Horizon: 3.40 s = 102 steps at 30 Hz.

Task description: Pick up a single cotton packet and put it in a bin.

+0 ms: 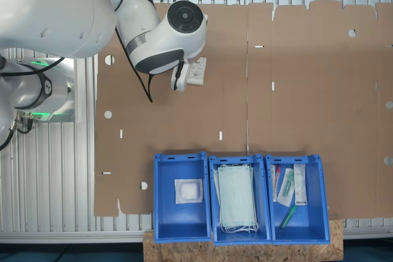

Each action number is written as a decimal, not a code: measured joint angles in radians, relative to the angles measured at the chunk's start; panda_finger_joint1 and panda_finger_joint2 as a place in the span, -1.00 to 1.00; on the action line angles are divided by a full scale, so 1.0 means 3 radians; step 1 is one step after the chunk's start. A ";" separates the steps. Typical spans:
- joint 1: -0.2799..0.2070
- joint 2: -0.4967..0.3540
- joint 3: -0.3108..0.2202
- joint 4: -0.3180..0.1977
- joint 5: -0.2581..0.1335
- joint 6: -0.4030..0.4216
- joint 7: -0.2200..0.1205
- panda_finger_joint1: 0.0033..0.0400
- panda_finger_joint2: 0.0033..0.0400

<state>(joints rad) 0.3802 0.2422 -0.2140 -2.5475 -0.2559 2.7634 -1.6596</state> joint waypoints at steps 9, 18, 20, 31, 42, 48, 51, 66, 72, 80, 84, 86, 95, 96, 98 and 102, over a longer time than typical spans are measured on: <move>-0.0027 0.0045 -0.0001 0.0061 0.0000 0.0000 -0.0186 1.00 1.00; -0.0083 0.0126 -0.0001 0.0104 0.0000 0.0003 -0.0354 1.00 1.00; -0.0090 0.0156 -0.0002 0.0106 0.0000 0.0016 -0.0383 1.00 1.00; -0.0099 0.0370 -0.0002 0.0109 0.0000 0.0190 -0.0498 1.00 1.00; -0.0113 0.0419 -0.0002 0.0119 0.0000 0.0333 -0.0581 1.00 1.00; -0.0121 0.0425 -0.0002 0.0120 0.0000 0.0367 -0.0614 1.00 1.00; -0.0123 0.0427 -0.0002 0.0120 0.0000 0.0377 -0.0619 1.00 1.00; -0.0132 0.0435 -0.0002 0.0120 0.0000 0.0416 -0.0672 1.00 1.00; -0.0134 0.0437 -0.0002 0.0120 0.0000 0.0426 -0.0677 1.00 1.00; -0.0135 0.0439 -0.0002 0.0120 0.0000 0.0438 -0.0681 1.00 1.00; -0.0136 0.0440 -0.0002 0.0120 0.0000 0.0442 -0.0681 1.00 1.00; -0.0136 0.0440 -0.0002 0.0120 0.0000 0.0443 -0.0682 1.00 1.00; -0.0136 0.0441 -0.0002 0.0120 0.0000 0.0446 -0.0682 1.00 1.00; -0.0136 0.0441 -0.0002 0.0120 0.0000 0.0446 -0.0682 1.00 1.00; -0.0136 0.0441 -0.0002 0.0120 0.0000 0.0446 -0.0682 1.00 1.00; -0.0136 0.0441 -0.0002 0.0120 0.0000 0.0447 -0.0682 1.00 1.00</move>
<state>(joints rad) 0.3394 0.3744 -0.2146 -2.5116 -0.2558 2.8974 -1.8642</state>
